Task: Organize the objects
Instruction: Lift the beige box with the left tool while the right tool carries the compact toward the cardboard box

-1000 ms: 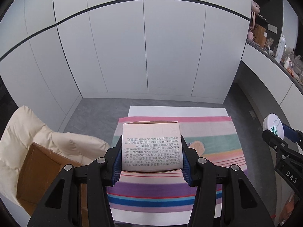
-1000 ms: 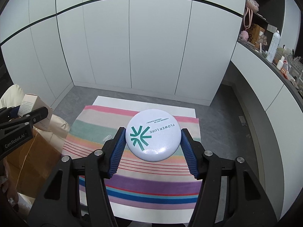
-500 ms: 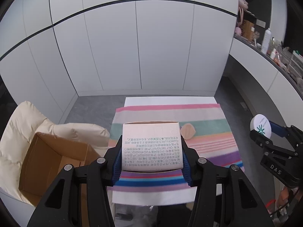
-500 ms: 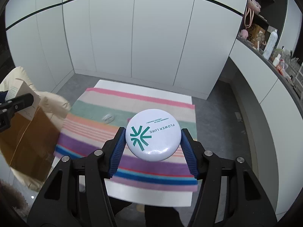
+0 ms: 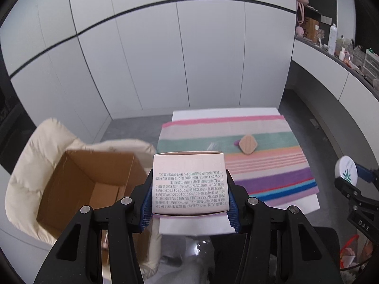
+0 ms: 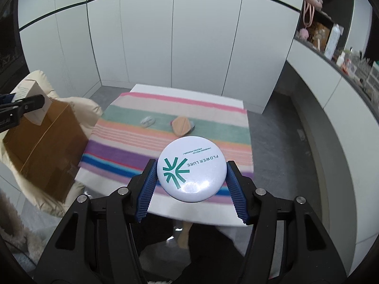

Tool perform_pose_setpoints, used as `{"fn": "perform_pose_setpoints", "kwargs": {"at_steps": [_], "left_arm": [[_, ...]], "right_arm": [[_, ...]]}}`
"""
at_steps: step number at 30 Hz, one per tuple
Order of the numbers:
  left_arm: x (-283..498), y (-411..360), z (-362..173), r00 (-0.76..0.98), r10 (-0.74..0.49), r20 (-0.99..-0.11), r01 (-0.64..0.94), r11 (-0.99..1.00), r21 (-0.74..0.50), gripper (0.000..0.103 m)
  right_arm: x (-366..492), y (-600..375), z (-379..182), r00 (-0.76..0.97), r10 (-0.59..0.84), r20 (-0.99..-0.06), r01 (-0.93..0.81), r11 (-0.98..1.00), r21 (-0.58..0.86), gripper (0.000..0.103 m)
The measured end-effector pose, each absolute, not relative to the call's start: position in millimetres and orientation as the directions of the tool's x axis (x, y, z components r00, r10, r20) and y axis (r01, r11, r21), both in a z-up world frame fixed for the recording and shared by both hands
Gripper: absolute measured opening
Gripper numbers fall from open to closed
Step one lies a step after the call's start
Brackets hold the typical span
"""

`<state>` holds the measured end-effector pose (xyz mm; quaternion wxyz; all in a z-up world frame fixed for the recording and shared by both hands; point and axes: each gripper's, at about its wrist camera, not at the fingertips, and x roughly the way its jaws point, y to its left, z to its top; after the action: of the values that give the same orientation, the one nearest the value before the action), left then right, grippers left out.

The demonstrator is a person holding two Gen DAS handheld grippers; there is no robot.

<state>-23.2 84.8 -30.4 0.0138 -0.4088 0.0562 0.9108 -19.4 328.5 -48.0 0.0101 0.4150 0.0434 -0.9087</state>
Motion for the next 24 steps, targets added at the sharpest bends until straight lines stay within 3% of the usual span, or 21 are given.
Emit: {"fn": "perform_pose_setpoints", "kwargs": {"at_steps": [11,24], "left_arm": [[21,58,-45,-0.631,-0.023,-0.776,-0.099,-0.989,0.11,0.052],[18,49,-51,-0.602,0.017,-0.798,-0.118,-0.991,0.068,0.052]], "right_arm": [[41,332,-59,-0.62,0.001,-0.784,0.033,-0.999,-0.027,0.06],[30,321,-61,-0.608,0.012,-0.794,0.034,-0.999,-0.042,0.06]]}}
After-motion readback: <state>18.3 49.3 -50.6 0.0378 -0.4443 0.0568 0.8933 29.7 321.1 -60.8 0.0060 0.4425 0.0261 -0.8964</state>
